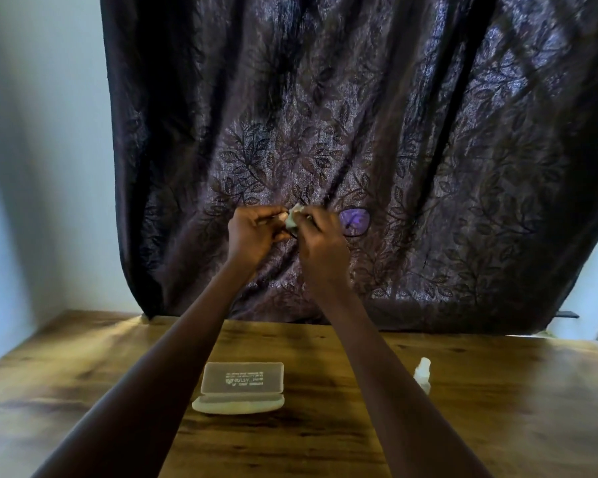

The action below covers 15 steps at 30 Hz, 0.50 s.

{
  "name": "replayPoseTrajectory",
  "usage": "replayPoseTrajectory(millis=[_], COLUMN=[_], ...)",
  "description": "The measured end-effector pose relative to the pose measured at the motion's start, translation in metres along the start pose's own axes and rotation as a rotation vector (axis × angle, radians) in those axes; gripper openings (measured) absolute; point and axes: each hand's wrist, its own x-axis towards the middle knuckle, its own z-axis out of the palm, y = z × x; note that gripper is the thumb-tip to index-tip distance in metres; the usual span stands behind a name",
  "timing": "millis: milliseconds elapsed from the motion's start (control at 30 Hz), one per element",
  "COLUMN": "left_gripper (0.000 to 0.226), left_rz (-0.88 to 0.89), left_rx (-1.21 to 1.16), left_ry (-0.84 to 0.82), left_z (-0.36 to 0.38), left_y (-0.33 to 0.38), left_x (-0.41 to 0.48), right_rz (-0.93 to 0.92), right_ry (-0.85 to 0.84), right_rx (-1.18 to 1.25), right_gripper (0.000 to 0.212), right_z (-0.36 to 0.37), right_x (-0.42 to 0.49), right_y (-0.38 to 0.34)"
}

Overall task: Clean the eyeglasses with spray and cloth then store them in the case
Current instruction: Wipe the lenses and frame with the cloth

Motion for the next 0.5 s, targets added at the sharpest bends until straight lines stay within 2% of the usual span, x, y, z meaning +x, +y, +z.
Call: replayPoseTrajectory(millis=[100,167,333,500], left_gripper=[0.02,0.019,0.02,0.018], left_rz=[0.0,-0.015,-0.03,-0.001], left_rx=[0.019,0.021,0.022,-0.001], left_ry=[0.011,0.022,0.038,0.0], left_z=[-0.005,-0.01,-0.012,-0.006], left_y=[-0.004,-0.007,-0.005,0.001], left_x=[0.001,0.002,0.007,0.006], right_rz=[-0.073,-0.056,0.049,-0.02], right_ry=[-0.073,-0.087,-0.033,-0.019], right_rx=[-0.034,-0.006,0.033,0.003], right_gripper=[0.034,0.036,0.026,0.025], right_z=[0.003,0.0,-0.005,0.008], right_x=[-0.019,-0.025,-0.005,0.001], right_y=[0.002,0.009,0.014,0.0])
